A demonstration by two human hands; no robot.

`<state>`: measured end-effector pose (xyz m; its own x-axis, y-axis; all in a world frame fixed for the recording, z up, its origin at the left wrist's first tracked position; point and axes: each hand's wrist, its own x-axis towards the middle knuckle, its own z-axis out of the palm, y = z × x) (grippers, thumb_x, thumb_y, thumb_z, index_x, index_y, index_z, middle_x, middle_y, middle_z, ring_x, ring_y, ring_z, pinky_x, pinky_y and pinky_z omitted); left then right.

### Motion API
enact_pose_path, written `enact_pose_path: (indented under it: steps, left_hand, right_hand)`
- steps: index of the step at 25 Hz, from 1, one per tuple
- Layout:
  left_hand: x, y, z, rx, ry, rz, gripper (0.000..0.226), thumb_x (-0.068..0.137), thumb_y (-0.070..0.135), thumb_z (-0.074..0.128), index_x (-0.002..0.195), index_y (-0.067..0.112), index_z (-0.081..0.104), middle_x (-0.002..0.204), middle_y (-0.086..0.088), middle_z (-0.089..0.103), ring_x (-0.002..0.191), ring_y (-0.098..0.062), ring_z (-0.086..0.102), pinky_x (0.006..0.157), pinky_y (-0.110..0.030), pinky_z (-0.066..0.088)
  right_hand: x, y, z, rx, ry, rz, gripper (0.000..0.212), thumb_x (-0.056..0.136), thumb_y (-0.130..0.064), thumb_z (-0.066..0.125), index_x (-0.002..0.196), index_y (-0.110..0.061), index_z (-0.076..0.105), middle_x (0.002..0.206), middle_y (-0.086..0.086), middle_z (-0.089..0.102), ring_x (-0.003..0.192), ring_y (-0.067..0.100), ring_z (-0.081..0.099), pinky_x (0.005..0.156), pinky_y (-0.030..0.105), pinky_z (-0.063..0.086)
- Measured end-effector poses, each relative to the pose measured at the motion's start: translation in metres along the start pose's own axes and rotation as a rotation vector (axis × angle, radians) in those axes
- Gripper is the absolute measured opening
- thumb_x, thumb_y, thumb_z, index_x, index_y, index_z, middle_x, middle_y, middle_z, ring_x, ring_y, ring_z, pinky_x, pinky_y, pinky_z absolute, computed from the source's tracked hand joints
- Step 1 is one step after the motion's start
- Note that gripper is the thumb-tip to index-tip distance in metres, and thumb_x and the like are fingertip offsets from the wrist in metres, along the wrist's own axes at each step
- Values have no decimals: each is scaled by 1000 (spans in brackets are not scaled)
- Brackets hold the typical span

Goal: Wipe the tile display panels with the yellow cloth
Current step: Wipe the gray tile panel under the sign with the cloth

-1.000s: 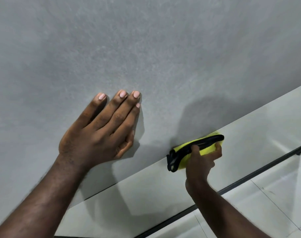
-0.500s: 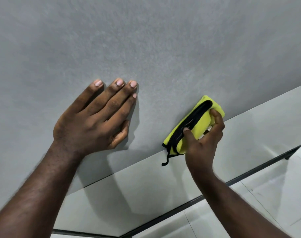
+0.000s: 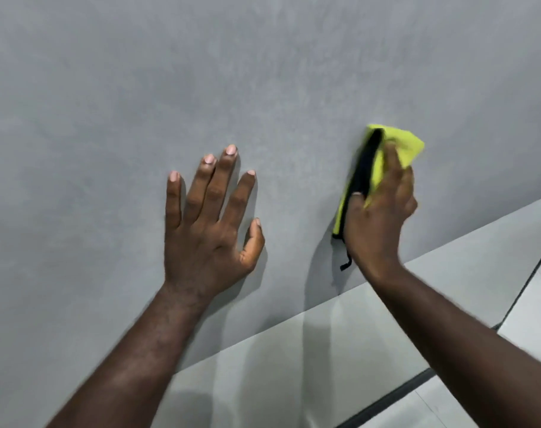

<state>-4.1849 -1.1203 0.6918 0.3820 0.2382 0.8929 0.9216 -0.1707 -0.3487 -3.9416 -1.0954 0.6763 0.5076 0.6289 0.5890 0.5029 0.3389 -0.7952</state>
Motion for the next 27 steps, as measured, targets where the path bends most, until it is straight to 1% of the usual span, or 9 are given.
enact_pose_path:
  steps: [3,8,11,13,17,21,22,25,27]
  left_hand:
    - [15,-3,-5,-14,-25,-12,68,96,36,63,161,17,53,175,-12,32,164,-33,25,133,-59,10]
    - [44,-10,-14,-1,-39,17,69,93,33,66,159,15,54,177,-14,28,165,-35,22,133,-62,14]
    - [65,-2,-11,30,-1,35,67,92,31,67,155,11,57,176,-14,32,163,-35,27,132,-63,19]
    - [75,7,-5,47,3,48,69,93,31,64,158,8,54,175,-13,33,162,-35,29,131,-62,21]
    - [93,33,12,66,6,70,73,95,32,61,162,6,48,176,-10,32,164,-32,27,131,-63,21]
    - [125,51,24,113,28,165,69,98,34,57,160,5,50,175,-11,34,163,-32,31,131,-61,23]
    - [131,57,27,117,28,162,68,99,34,56,160,4,50,175,-12,33,163,-33,31,130,-62,24]
    - [131,74,38,123,15,123,71,101,33,57,163,2,43,175,-13,32,164,-33,28,130,-64,25]
    - [120,85,45,150,-5,156,73,102,35,58,165,3,41,175,-12,33,164,-32,27,131,-61,24]
  right_hand:
    - [5,-17,-12,-242,-223,-610,77,97,-17,62,165,-39,32,174,18,13,147,37,28,120,39,22]
    - [67,-54,-14,-38,-19,-15,84,98,-14,56,168,-41,19,177,14,8,157,40,19,102,24,16]
    - [82,-74,-24,-312,-134,-755,79,97,-24,63,165,-47,28,178,5,9,143,37,33,107,42,33]
    - [118,-69,-36,-352,-155,-968,74,97,-32,63,162,-50,33,177,0,14,138,35,39,108,44,36]
    - [163,-48,-39,47,95,-98,74,96,-34,51,161,-57,24,177,-4,14,143,34,33,115,57,35]
    - [154,-30,-44,-235,9,-821,71,98,-29,59,162,-49,35,177,2,17,138,34,39,109,45,36]
    - [160,-15,-45,-203,36,-760,69,99,-29,59,162,-45,37,176,3,21,141,35,40,113,45,34]
    - [148,34,-30,169,248,69,67,101,-34,52,164,-43,31,175,5,22,148,36,35,121,54,30]
    - [101,57,-21,66,213,-45,64,104,-34,54,164,-41,33,176,10,19,150,39,33,124,50,27]
